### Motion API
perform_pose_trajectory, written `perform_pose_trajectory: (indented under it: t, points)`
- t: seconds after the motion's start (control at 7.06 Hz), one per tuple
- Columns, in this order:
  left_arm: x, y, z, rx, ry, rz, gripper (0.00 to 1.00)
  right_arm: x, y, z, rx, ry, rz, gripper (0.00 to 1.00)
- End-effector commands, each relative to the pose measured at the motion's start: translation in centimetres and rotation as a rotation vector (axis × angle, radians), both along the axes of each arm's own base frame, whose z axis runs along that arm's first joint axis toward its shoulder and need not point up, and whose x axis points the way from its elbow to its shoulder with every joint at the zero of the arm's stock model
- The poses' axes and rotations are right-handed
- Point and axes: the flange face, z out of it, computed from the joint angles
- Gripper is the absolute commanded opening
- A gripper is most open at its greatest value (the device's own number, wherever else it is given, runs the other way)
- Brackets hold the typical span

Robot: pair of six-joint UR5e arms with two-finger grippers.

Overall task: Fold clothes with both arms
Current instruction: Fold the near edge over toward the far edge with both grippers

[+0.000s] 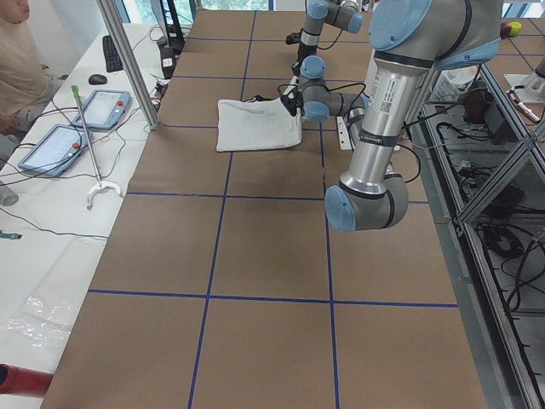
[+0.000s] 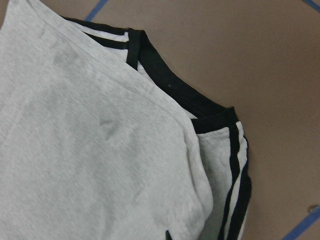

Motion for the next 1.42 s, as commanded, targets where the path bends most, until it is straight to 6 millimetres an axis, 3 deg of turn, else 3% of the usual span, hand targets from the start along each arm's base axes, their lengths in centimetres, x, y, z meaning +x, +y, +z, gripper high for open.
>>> perform_pose_trajectory:
  t: [0.0,0.14,0.28,0.42,0.57,0.71,0.99,1.13,1.27]
  points:
    - [-2.2,-10.4,1.0,0.077,-0.072,-0.13,0.0,0.4,-10.0,-1.5,0.039,0.049,0.02,0.0]
    - [-1.9,-13.8,2.5,0.134,-0.12,-0.138,0.0,-0.5,-14.0,-1.5,0.049,0.096,0.011,0.0]
    - [-2.3,-15.9,3.7,0.143,-0.116,-0.167,0.0,-3.5,-18.4,-0.5,0.047,0.152,0.001,0.0]
    - [-1.3,-17.7,4.7,0.147,-0.109,-0.179,0.0,-5.2,-23.0,0.6,0.051,0.123,0.019,0.0]
    - [0.8,-20.1,5.9,0.14,-0.121,-0.183,0.0,-6.4,-25.8,3.2,0.076,0.129,-0.009,0.0]
    - [2.2,-21.6,7.4,0.153,-0.106,-0.188,0.0,-7.1,-27.1,5.0,0.092,0.147,-0.029,0.0]
    - [3.0,-24.2,8.6,0.168,-0.108,-0.204,0.0,-7.3,-28.9,5.6,0.106,0.171,-0.05,0.0]
    - [3.7,-25.0,9.7,0.184,-0.125,-0.199,0.0,-8.2,-29.6,5.7,0.103,0.185,-0.064,0.2]
    - [4.1,-25.5,10.6,0.191,-0.133,-0.22,0.0,-8.7,-30.2,6.3,0.147,0.175,-0.087,0.96]
